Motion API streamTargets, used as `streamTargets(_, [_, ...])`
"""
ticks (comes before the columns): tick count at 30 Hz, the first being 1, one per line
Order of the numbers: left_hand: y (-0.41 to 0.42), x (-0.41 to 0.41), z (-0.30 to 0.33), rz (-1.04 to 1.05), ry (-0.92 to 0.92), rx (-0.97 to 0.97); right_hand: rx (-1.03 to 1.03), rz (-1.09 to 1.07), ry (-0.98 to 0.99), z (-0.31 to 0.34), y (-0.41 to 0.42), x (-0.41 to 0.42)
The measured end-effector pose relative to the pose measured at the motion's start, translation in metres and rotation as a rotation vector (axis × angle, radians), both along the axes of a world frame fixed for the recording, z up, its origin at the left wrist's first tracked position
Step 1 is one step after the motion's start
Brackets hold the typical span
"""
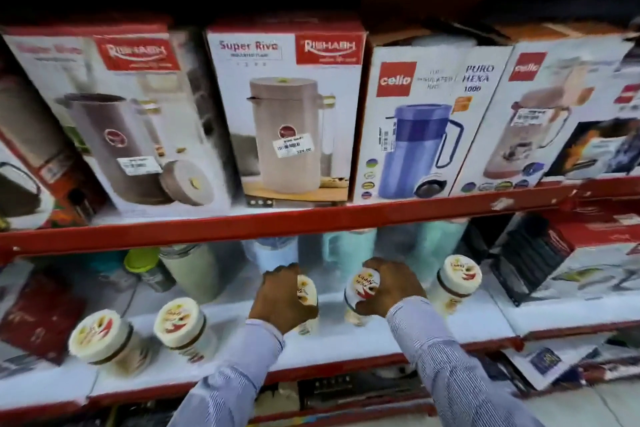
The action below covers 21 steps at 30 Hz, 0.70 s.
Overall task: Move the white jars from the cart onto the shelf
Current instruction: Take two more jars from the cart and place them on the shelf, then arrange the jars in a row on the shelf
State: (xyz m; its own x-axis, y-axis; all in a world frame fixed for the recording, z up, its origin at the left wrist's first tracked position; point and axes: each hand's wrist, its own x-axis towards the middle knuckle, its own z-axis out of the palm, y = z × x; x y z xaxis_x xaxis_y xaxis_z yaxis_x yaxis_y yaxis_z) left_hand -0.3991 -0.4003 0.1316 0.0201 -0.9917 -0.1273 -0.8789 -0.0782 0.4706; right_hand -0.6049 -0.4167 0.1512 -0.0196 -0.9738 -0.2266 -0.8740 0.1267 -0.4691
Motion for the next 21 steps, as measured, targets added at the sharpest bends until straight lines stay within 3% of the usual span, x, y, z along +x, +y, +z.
streamTargets(6, [-0.01, -0.008, -0.023, 0.08, -0.021, 0.054, 0.12, 0.129, 0.052, -0.022, -0.013, -0.007])
streamTargets(13, [0.002, -0.005, -0.012, 0.09, 0.077, 0.112, 0.188, 0.22, 0.185, -0.017, -0.014, 0.001])
streamTargets(18, [0.032, 0.013, 0.016, 0.042, 0.102, -0.026, -0.057, 0.228, 0.238, 0.009, 0.005, 0.021])
streamTargets(21, [0.065, 0.07, 0.03, 0.1, 0.085, -0.122, -0.224, 0.292, 0.121, 0.028, 0.025, 0.073])
